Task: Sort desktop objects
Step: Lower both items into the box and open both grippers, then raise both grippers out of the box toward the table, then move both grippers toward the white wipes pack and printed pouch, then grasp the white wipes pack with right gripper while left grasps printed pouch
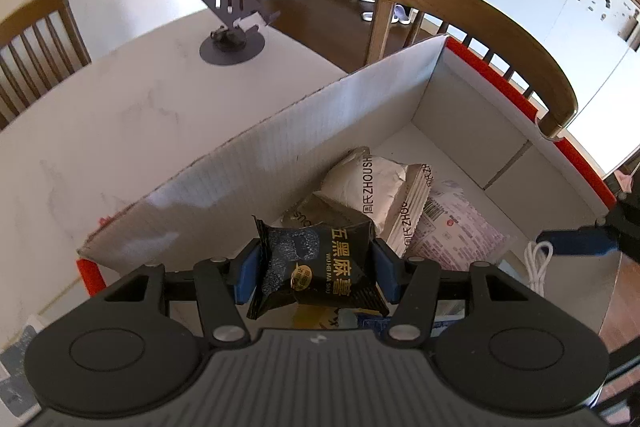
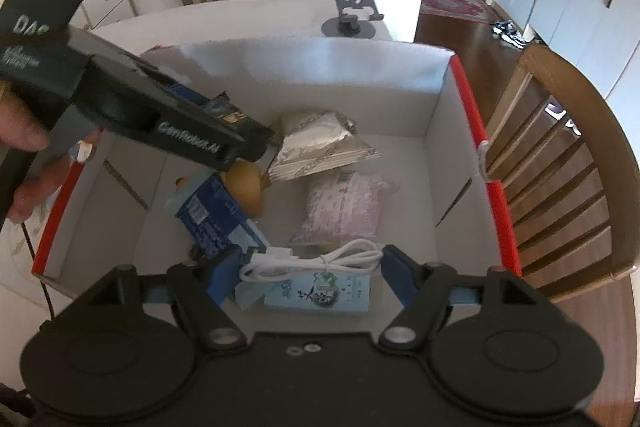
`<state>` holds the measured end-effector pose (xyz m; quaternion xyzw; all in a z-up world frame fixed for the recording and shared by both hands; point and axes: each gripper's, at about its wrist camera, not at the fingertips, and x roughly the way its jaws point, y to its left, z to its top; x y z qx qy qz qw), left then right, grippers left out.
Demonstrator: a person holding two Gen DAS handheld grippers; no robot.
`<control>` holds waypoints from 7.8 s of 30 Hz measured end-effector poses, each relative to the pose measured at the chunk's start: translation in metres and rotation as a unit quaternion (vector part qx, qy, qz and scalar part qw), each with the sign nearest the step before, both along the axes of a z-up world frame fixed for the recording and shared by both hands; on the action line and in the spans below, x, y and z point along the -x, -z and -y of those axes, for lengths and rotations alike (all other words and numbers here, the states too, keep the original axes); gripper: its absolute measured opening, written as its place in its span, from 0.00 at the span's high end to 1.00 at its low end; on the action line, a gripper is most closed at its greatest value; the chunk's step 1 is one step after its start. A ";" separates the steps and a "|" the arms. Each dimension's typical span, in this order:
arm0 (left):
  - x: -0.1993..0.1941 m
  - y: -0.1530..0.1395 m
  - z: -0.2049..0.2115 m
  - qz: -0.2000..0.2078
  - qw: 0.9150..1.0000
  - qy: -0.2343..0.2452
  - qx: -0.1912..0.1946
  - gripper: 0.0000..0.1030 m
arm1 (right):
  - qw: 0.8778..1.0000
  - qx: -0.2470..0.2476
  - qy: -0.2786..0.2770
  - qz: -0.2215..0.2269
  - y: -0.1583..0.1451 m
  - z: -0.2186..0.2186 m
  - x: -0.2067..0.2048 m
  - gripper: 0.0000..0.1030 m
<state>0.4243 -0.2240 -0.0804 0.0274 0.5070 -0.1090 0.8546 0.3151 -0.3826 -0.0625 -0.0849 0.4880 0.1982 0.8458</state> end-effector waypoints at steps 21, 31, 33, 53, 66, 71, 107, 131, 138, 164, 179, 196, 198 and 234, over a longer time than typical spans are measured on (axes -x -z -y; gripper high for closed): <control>-0.008 0.007 -0.006 -0.037 0.999 -0.002 0.006 0.43 | 0.999 0.014 -0.007 -0.037 0.025 -0.004 -0.007 0.26; -0.003 0.004 -0.006 -0.035 0.999 -0.010 0.003 0.27 | 1.000 0.000 -0.005 -0.029 0.018 0.001 -0.003 0.16; 0.000 0.002 -0.007 -0.033 0.999 -0.011 0.006 0.26 | 1.000 -0.006 -0.006 -0.028 0.017 0.002 -0.003 0.16; 0.043 -0.044 -0.007 0.018 0.999 0.002 0.043 0.26 | 1.000 -0.019 0.005 0.007 -0.018 0.010 0.022 0.14; 0.087 -0.072 -0.025 0.046 0.996 0.020 0.072 0.26 | 0.999 -0.026 0.026 0.036 -0.045 0.009 0.047 0.10; 0.102 -0.079 -0.032 0.054 0.995 0.032 0.080 0.21 | 0.998 -0.030 0.035 0.046 -0.054 0.003 0.057 0.06; 0.191 -0.078 -0.143 0.060 0.992 0.022 0.106 0.00 | 0.995 -0.033 0.060 0.078 -0.080 -0.101 0.083 0.06; 0.214 -0.048 -0.237 0.048 0.994 -0.011 0.097 0.00 | 0.997 -0.034 0.003 0.067 -0.065 -0.210 0.053 0.05; 0.216 -0.037 -0.253 0.043 0.994 -0.009 0.098 0.00 | 0.998 -0.024 -0.028 0.060 -0.058 -0.237 0.039 0.05; 0.204 -0.007 -0.284 0.036 0.994 0.005 0.107 0.00 | 0.953 0.050 -0.289 0.071 -0.038 -0.312 0.011 0.05; 0.189 0.015 -0.289 0.037 0.994 0.019 0.102 0.00 | 0.922 0.093 -0.369 0.070 -0.009 -0.338 -0.004 0.06; 0.189 0.030 -0.287 0.069 0.992 0.062 0.080 0.00 | 0.880 0.147 -0.447 0.067 0.025 -0.357 -0.015 0.12; 0.190 0.033 -0.286 0.072 0.992 0.072 0.075 0.00 | 0.877 0.152 -0.452 0.061 0.030 -0.357 -0.016 0.12; 0.201 0.073 -0.278 0.105 0.986 0.128 0.001 0.20 | 0.894 0.125 -0.430 -0.002 0.051 -0.342 -0.020 0.45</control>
